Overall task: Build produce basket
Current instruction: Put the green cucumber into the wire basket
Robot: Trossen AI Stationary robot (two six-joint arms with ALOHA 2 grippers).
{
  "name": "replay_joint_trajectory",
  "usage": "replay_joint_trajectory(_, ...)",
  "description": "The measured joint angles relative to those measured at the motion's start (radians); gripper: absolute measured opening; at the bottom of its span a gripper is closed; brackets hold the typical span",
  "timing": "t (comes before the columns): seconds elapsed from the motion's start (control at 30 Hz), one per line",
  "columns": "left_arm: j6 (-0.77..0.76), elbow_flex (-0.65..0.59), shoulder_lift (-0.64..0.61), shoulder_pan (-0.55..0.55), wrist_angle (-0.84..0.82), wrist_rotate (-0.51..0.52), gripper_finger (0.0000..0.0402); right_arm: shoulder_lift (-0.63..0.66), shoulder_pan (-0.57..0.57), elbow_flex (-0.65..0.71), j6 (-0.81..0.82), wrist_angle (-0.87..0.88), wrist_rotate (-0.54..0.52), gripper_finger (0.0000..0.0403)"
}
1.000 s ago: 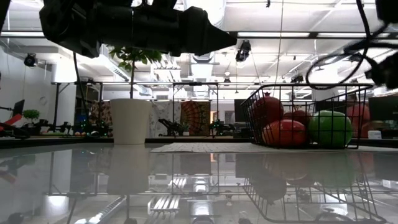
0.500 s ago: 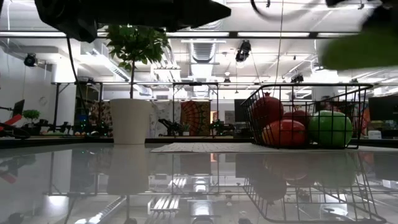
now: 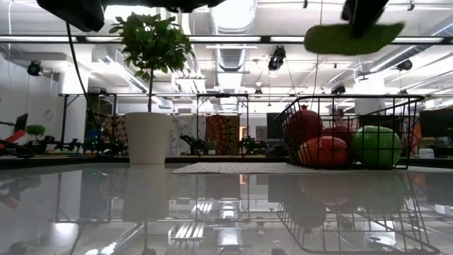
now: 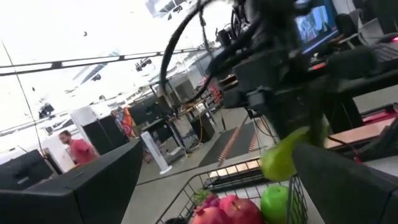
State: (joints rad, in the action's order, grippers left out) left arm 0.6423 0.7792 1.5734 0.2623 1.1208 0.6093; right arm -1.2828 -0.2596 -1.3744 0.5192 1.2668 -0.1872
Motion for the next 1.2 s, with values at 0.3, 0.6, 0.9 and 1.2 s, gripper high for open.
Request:
replay_joint_trajectory(0.3,0.001,-0.001,-0.026,0.016,-0.067,0.009,0.0394,0.0,0.21,-0.001,-0.625,0.01,0.011,0.0146)
replay_joint_trajectory(0.6,0.011,-0.001,-0.038,0.041,-0.086,0.03,0.0394,0.0,0.33,0.013,-0.908,0.01,0.012,0.0146)
replay_joint_trajectory(0.9,0.02,-0.001,-0.038,0.049,-0.084,0.036,0.0394,-0.015,0.367,0.118,-0.941,-0.048,0.041,0.0146)
replay_joint_trajectory(1.2,0.02,-0.001,-0.038,0.053,-0.084,0.036,0.0394,-0.016,0.399,0.236,-0.951,-0.167,0.066,0.0146)
